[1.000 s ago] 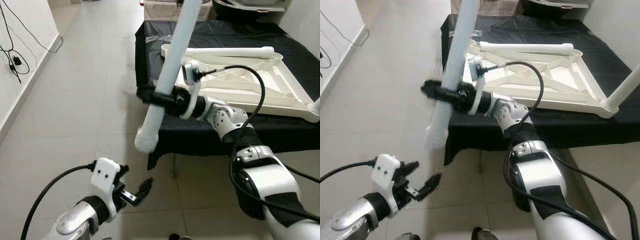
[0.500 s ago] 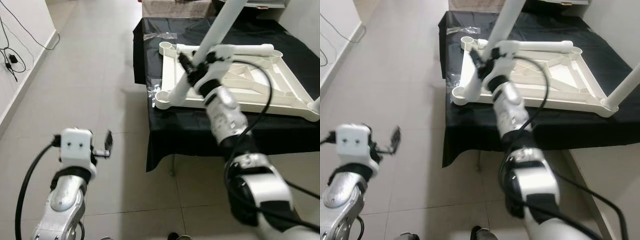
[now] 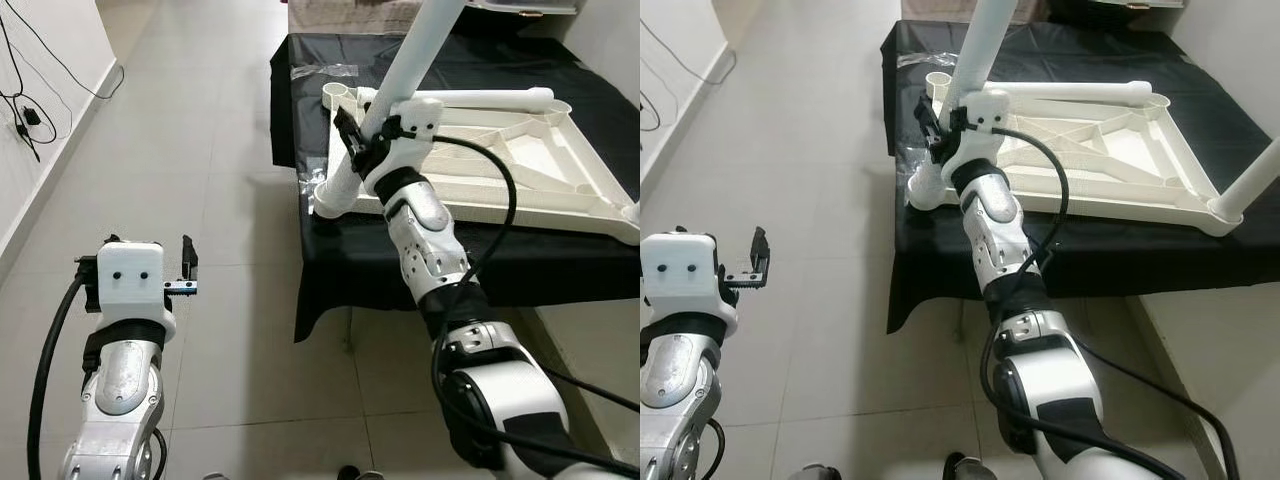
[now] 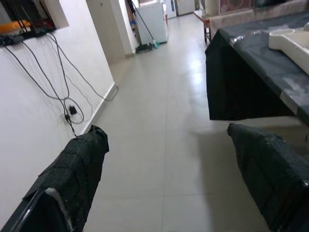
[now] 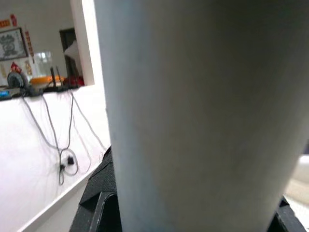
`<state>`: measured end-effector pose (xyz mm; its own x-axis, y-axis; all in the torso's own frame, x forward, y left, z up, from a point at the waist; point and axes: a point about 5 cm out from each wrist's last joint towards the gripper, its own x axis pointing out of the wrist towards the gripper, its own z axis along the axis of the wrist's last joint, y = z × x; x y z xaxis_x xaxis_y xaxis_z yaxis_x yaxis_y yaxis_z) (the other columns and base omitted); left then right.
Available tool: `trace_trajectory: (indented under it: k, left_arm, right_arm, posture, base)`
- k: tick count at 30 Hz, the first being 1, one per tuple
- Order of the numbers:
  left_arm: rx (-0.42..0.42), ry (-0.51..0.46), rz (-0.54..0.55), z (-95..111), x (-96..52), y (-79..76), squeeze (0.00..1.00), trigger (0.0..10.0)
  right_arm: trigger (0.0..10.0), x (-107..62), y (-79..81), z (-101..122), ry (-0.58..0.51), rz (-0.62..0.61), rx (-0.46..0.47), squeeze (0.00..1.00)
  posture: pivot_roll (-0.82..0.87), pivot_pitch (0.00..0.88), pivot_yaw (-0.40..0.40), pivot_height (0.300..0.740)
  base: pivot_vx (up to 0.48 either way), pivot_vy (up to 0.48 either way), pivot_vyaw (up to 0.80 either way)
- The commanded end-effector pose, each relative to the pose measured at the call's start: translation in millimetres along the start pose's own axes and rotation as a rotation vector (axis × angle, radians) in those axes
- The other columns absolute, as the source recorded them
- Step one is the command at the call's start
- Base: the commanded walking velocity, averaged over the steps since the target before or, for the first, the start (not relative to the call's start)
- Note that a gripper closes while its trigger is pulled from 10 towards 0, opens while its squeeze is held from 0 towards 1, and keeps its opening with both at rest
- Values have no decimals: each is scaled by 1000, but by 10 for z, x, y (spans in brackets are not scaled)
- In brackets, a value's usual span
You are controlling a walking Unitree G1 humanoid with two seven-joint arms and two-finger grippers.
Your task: Building children table
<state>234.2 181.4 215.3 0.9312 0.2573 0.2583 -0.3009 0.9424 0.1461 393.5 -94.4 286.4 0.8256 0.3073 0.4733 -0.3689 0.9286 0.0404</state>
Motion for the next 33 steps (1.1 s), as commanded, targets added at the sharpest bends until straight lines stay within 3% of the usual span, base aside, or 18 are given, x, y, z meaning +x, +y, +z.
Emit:
trace_trajectory:
  k: [1,7,24,33]
  left_arm:
    - [18,-6,8,-1,2,5,0,10000]
    - [25,-15,-11,8,11,-35,0,10000]
    - [19,-14,-23,-13,1,-78,0,10000]
    - [9,6,-40,-53,-35,-113,0,10000]
  right_arm:
    - [10000,34,8,107,-51,-3,-12,0]
    - [10000,75,23,201,-85,-8,-14,0]
    - [10000,74,55,159,-76,0,-3,0]
    - [10000,107,58,184,-82,8,-4,0]
  posture:
    - [75,159,-62,740]
    - [75,159,-62,740]
    - [74,153,-59,740]
    - [75,149,-61,740]
  base:
    - [285,0,0]
    - [306,0,0]
    - [331,0,0]
    - [0,0,0]
